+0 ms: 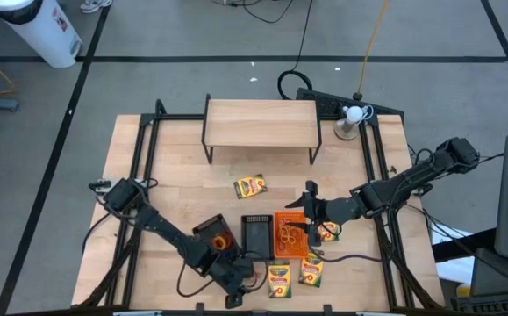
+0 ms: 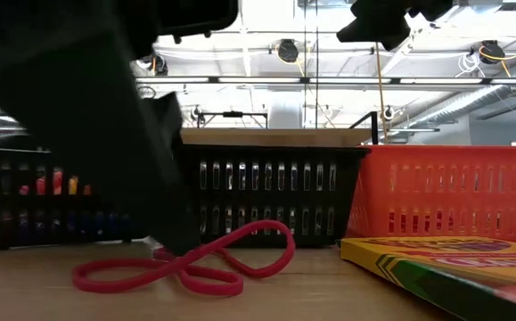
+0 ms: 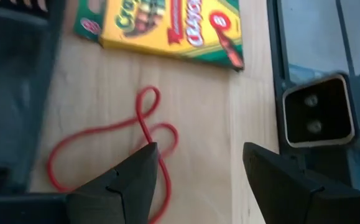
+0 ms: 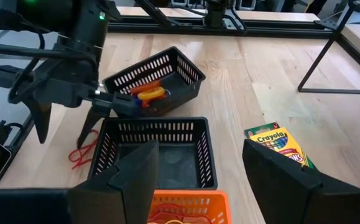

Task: Pick & Place Office Desk Supplies
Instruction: Put the red rubber band into the orange bin

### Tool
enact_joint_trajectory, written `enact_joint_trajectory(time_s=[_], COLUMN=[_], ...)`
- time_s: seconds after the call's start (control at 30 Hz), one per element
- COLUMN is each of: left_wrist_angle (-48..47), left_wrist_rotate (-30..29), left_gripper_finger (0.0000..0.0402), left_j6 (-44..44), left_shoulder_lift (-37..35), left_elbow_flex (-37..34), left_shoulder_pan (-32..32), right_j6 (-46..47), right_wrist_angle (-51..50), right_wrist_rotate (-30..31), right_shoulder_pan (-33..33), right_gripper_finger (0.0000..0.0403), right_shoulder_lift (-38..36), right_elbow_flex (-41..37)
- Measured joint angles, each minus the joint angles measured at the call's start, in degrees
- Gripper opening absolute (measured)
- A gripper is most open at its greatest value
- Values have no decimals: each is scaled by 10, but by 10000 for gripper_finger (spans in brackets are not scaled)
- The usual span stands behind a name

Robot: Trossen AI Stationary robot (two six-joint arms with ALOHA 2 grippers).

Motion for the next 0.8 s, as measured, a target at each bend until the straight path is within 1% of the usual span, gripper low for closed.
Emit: enact_joint_trajectory(time_s=[0.33, 0.8], left_wrist_angle=[6, -12], left_wrist_rotate=[-2, -2], left_gripper_finger=[239, 239], left_j6=[-15, -14], left_shoulder_lift=[0, 0], left_elbow_flex=[0, 0], left_shoulder_pan=[21, 25], right_j6=[0, -2], right_wrist_angle=[0, 0], right_wrist_rotate=[0, 0], right_shoulder_pan=[0, 0], right_gripper_finger=[221, 221], right_shoulder_lift=[0, 0], right_elbow_flex=[0, 0])
